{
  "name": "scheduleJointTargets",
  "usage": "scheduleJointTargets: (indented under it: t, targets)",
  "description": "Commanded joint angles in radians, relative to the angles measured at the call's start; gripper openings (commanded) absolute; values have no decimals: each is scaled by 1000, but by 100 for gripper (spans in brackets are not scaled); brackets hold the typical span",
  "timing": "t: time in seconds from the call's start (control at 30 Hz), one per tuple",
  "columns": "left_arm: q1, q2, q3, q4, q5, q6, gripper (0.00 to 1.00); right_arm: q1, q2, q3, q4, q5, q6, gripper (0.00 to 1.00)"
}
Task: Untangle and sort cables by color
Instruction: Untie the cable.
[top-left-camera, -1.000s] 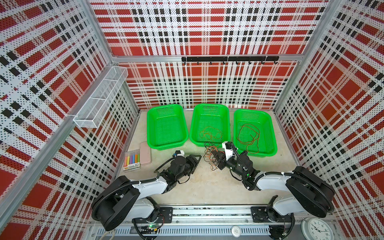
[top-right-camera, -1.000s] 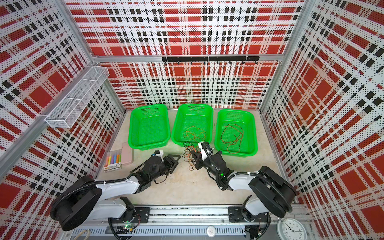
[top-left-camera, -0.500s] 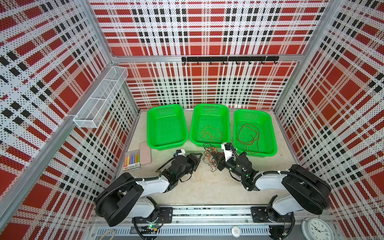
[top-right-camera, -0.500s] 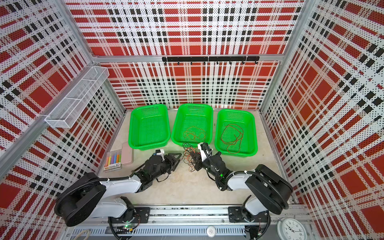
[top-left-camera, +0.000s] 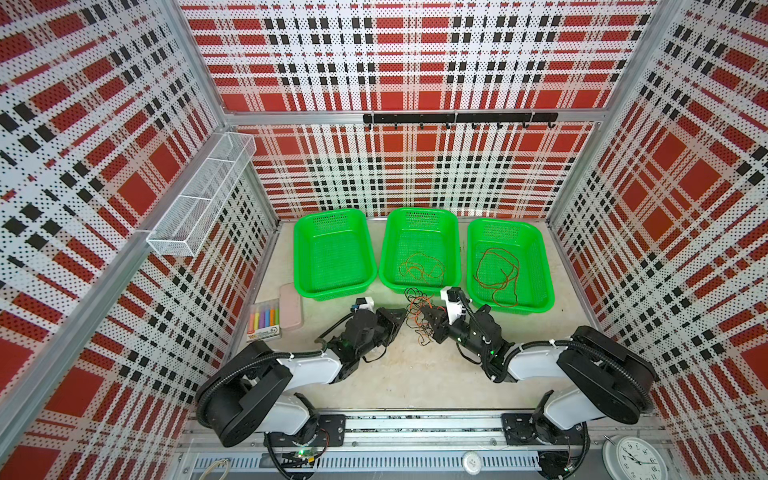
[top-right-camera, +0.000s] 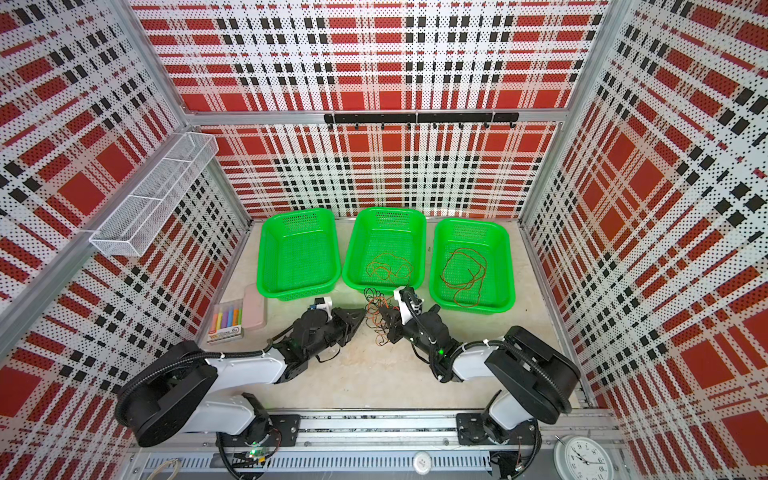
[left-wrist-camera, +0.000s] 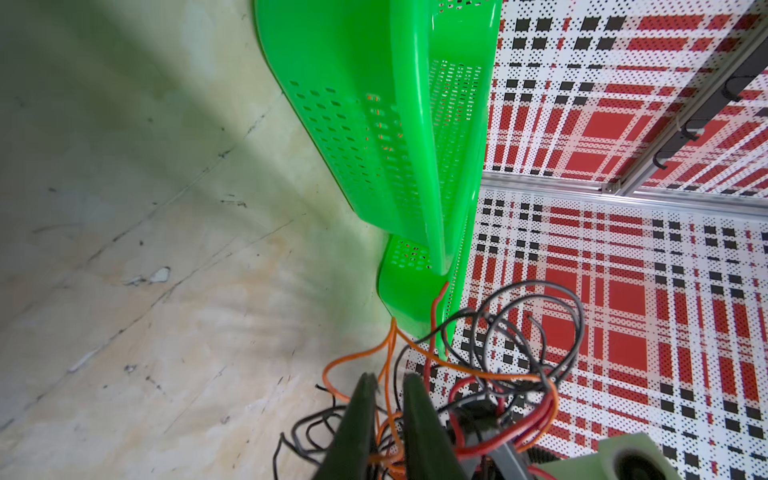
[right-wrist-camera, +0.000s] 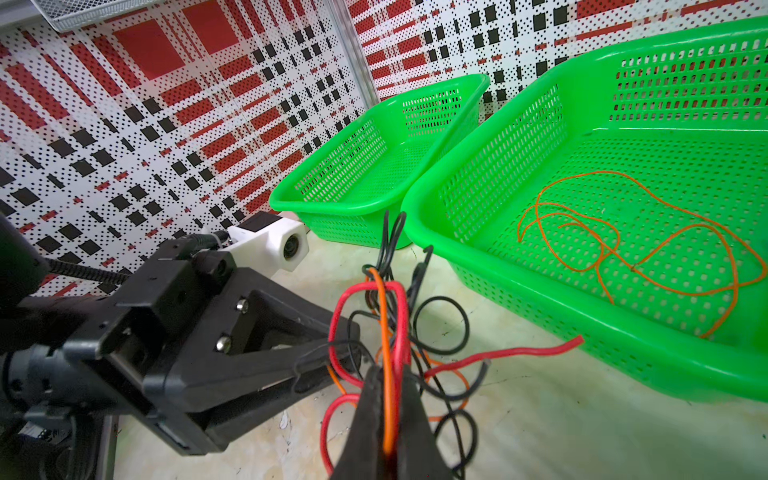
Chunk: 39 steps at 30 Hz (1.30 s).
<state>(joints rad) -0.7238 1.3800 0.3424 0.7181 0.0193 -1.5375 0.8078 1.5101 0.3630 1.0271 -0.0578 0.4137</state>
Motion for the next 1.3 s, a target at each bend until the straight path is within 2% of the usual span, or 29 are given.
scheduleJointTargets:
  t: [0.0,0.07,0.2,0.33,0.5,0.67,0.8,1.0,1.27]
  targets:
    - [7,-31,7,15,-18,30,5,7,-10,-17,53,25,7,0]
    - [9,-41,10,5,-24,48,0,7,-21,-24,49,28,1,0]
    - [16,-67,24,-35,-28,98,0,5,-53,-41,48,56,-9,0]
    - [21,-118,71,-154,-66,187,0,0,-105,-67,51,90,-22,0]
    - [32,-183,136,-320,-130,307,0,-32,-179,-95,42,75,-17,0]
    - [46,-228,189,-394,-165,401,0,-38,-215,-56,-142,68,-57,0]
    - [91,-241,321,-502,-157,567,0,-39,-207,-69,-196,101,-57,0]
    - [215,-231,576,-643,-136,781,0,-42,-182,-52,-338,100,-63,0]
    - [327,-189,856,-717,-117,915,0,-42,-143,-6,-510,103,-94,0]
